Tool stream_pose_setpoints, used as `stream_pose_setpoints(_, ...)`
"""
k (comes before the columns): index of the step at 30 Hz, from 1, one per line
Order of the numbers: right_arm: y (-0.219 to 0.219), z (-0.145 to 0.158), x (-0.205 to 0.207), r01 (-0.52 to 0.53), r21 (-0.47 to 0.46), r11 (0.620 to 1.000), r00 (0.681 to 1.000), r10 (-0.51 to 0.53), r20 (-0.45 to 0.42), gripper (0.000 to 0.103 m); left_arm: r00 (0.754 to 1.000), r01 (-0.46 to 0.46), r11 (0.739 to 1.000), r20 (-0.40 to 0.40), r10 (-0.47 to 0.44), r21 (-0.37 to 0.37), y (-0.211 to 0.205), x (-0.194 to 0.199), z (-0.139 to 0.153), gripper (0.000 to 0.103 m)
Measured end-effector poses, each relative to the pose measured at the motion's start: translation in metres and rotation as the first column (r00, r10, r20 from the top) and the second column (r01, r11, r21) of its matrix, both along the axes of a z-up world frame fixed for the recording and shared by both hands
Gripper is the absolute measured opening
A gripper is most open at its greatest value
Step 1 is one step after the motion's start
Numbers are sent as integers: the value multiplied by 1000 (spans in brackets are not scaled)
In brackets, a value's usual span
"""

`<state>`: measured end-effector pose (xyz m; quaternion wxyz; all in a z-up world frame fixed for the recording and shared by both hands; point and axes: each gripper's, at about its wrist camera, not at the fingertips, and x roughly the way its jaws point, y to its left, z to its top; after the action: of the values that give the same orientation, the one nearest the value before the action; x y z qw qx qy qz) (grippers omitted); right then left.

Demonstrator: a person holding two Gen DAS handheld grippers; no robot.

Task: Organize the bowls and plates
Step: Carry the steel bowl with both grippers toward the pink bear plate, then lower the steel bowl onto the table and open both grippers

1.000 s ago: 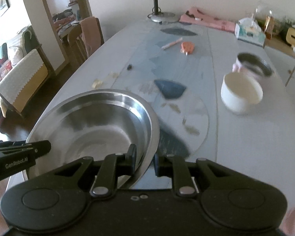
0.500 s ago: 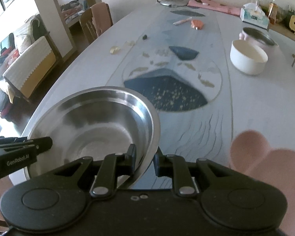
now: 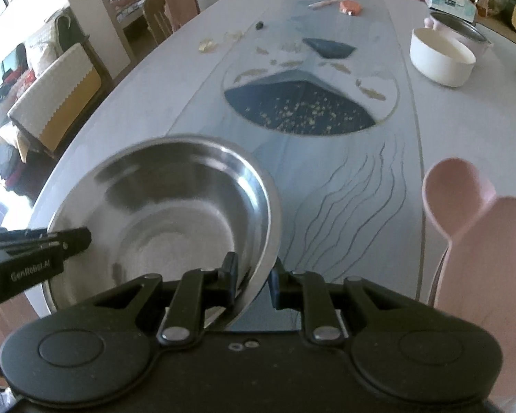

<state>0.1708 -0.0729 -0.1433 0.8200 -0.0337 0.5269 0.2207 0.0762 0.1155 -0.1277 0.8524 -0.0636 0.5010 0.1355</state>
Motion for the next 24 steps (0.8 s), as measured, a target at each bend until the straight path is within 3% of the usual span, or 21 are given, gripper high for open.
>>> stream_pose_setpoints(13,6,-7,-7,-22,-14,1000,999,22,-34,20,1000,-19,999,-21,19,-34,9,-5,-8,18)
stream_pose_setpoints(22,2,-5,-8,2,-11,1000,999,-3,-46,28,1000,-8,1000,-19,7,-30,9,-11,-8,19)
stream_pose_setpoints(24,-1,-2,-11,5,-9,1000,999,-6,-43,30,1000,-5,1000,-10,5,-11,8,-12,-7,24)
